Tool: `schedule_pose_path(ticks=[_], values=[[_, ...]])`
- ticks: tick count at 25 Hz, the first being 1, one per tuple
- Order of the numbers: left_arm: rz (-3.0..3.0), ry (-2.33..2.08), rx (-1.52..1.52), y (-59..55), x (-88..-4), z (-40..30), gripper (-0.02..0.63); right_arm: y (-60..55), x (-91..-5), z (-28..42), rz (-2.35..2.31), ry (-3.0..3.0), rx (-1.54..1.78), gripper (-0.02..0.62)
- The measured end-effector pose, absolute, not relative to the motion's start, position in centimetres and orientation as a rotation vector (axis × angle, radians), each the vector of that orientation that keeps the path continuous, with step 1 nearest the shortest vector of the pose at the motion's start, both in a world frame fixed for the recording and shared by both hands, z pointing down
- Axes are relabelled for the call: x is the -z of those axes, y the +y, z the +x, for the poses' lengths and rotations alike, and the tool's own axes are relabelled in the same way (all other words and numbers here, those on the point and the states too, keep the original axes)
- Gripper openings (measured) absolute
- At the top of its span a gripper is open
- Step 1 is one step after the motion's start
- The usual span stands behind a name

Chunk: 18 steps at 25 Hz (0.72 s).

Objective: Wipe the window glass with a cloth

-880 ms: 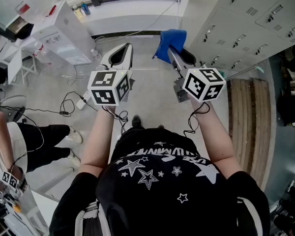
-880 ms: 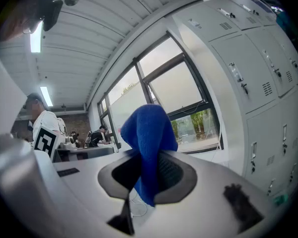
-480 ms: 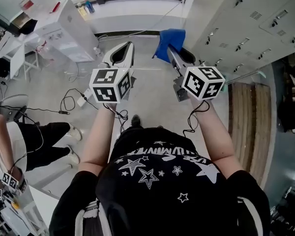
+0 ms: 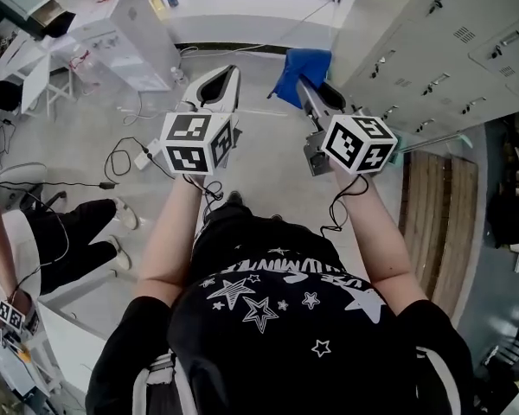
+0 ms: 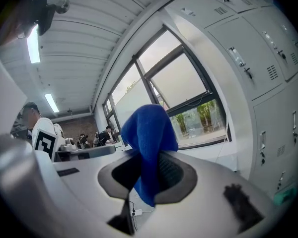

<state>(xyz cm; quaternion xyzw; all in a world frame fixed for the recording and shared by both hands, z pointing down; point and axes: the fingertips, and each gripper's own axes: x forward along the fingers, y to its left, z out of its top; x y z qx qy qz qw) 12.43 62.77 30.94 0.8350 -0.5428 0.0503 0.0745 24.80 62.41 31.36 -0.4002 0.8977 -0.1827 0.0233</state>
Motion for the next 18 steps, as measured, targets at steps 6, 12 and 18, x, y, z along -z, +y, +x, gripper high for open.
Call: schedule_pose_path(ticks=[6, 12, 18], values=[[2.529, -1.599, -0.142, 60.6, -31.0, 12.9, 0.008, 60.6, -32.3, 24.4, -1.286, 2.781, 0.578, 0.074], [2.552, -1.529, -0.123, 54.1, -32.2, 11.9, 0.008, 55.1, -33.2, 24.7, -1.382, 2.714, 0.587, 0.074], [2.608, -1.44, -0.118, 44.7, -32.5, 10.0, 0.008, 46.5, -33.7, 23.3, -1.501, 2.652, 0.588, 0.074]])
